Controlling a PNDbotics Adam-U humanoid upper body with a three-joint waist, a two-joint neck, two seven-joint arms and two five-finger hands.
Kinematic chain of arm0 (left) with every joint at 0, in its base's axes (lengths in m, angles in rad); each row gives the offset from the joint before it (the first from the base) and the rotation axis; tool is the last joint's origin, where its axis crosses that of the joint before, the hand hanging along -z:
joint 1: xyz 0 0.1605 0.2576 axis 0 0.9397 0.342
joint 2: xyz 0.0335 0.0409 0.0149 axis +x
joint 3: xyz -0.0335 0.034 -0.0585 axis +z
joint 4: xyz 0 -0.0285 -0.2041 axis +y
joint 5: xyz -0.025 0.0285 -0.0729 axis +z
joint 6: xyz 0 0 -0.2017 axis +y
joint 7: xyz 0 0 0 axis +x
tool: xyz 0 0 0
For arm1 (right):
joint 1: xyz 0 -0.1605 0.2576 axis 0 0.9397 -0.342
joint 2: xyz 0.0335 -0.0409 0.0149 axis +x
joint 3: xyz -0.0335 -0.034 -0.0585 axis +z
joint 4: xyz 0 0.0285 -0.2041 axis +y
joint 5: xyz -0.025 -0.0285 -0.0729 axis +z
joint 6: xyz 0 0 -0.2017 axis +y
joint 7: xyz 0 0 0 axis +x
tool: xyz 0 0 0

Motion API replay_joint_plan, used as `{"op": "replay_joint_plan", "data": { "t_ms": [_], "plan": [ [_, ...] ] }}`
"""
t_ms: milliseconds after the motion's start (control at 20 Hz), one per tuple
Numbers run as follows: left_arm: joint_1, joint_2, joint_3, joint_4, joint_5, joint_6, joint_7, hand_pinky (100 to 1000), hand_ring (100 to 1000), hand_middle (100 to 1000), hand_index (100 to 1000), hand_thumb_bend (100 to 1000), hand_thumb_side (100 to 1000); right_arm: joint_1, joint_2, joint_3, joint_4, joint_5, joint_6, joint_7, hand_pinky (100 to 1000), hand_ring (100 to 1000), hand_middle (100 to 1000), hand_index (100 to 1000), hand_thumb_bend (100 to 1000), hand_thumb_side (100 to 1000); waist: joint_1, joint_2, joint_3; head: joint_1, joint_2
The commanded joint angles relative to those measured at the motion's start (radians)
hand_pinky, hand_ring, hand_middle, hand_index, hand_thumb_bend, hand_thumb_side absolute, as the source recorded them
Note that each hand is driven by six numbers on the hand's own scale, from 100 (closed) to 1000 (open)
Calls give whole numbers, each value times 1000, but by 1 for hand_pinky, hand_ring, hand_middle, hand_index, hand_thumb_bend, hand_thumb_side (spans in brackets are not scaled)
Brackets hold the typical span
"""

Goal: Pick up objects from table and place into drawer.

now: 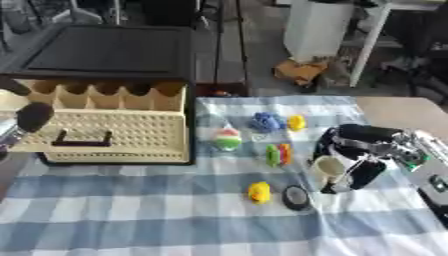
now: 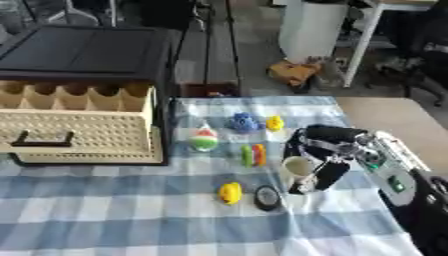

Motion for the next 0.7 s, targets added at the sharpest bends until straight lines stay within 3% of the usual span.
{"op": "replay_joint_plan", "data": {
  "t_ms": [50, 600, 650, 700],
  "plan": [
    [-8, 10, 10, -10, 1, -2, 2, 100, 100, 100, 672, 782, 1000, -33, -44, -17, -21, -13, 0, -9, 100, 197, 445, 667, 533, 343, 1, -20, 1, -1, 5],
    [-5, 9, 4, -7, 3, -5, -4, 100, 100, 100, 672, 783, 1000, -144, -51, -6, 17, 10, -26, -44, 100, 200, 448, 673, 545, 348, -3, -30, 16, -10, 9],
    [-5, 9, 3, -6, 3, -6, -5, 100, 100, 100, 672, 782, 1000, -159, -52, -5, 21, 13, -30, -49, 100, 201, 449, 673, 443, 416, -3, -32, 18, -12, 10],
    [-4, 9, 2, -6, 3, -6, -5, 100, 100, 100, 672, 783, 1000, -172, -53, -4, 26, 17, -33, -54, 100, 201, 448, 674, 544, 349, -4, -33, 20, -13, 11]
  ]
}}
